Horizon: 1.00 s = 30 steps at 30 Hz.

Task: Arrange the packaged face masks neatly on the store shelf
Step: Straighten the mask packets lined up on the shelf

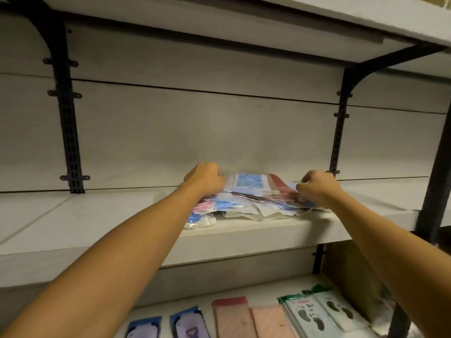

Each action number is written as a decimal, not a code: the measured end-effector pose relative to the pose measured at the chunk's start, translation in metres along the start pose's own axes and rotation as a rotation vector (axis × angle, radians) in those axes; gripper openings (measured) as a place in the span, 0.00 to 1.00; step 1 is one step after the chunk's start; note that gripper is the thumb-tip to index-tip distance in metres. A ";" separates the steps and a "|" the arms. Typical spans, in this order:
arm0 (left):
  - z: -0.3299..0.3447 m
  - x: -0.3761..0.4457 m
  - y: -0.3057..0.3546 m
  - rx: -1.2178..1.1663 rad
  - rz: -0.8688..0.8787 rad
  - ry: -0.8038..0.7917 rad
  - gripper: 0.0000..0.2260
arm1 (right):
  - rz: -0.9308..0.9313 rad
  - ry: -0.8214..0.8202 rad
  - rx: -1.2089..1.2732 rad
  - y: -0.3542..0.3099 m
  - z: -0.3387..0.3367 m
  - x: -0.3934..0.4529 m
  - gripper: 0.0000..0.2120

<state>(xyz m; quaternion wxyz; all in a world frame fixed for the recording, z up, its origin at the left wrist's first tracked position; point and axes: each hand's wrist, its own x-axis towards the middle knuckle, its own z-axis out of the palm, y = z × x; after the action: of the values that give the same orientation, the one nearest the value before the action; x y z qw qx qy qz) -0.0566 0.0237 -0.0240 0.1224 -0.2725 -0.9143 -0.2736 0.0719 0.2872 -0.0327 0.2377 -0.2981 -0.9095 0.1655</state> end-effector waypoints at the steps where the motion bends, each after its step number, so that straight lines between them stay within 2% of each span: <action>1: 0.002 0.002 0.005 -0.012 -0.032 -0.013 0.15 | -0.009 -0.032 0.035 0.001 0.001 0.009 0.14; 6: 0.005 0.014 0.021 -0.080 -0.189 -0.037 0.22 | 0.027 -0.260 0.281 -0.002 0.008 0.043 0.23; 9: 0.008 0.016 0.025 -0.121 -0.263 -0.073 0.28 | 0.003 -0.339 0.276 -0.003 0.013 0.054 0.25; 11: 0.013 0.017 0.022 -0.141 -0.297 -0.085 0.29 | -0.031 -0.362 0.293 -0.004 0.016 0.063 0.24; 14: 0.021 0.021 0.011 -0.257 -0.313 -0.031 0.29 | -0.045 -0.392 0.433 -0.003 0.022 0.077 0.16; 18: 0.024 0.024 0.003 -0.382 -0.325 0.066 0.13 | -0.062 -0.311 0.610 0.002 0.040 0.089 0.10; 21: 0.027 0.025 0.001 -0.373 -0.344 0.123 0.09 | -0.075 -0.273 0.674 0.002 0.044 0.093 0.07; 25: 0.026 0.024 -0.002 -0.325 -0.335 0.298 0.03 | -0.098 -0.192 0.685 0.004 0.043 0.092 0.04; 30: 0.019 0.017 -0.003 -0.271 -0.301 0.460 0.03 | -0.048 -0.030 0.874 0.009 0.041 0.098 0.05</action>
<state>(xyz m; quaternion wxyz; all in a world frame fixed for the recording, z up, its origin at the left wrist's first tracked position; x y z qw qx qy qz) -0.0740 0.0395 -0.0345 0.2467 -0.0791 -0.8479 -0.4626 -0.0156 0.3487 -0.0383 0.3323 -0.1458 -0.7640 0.5336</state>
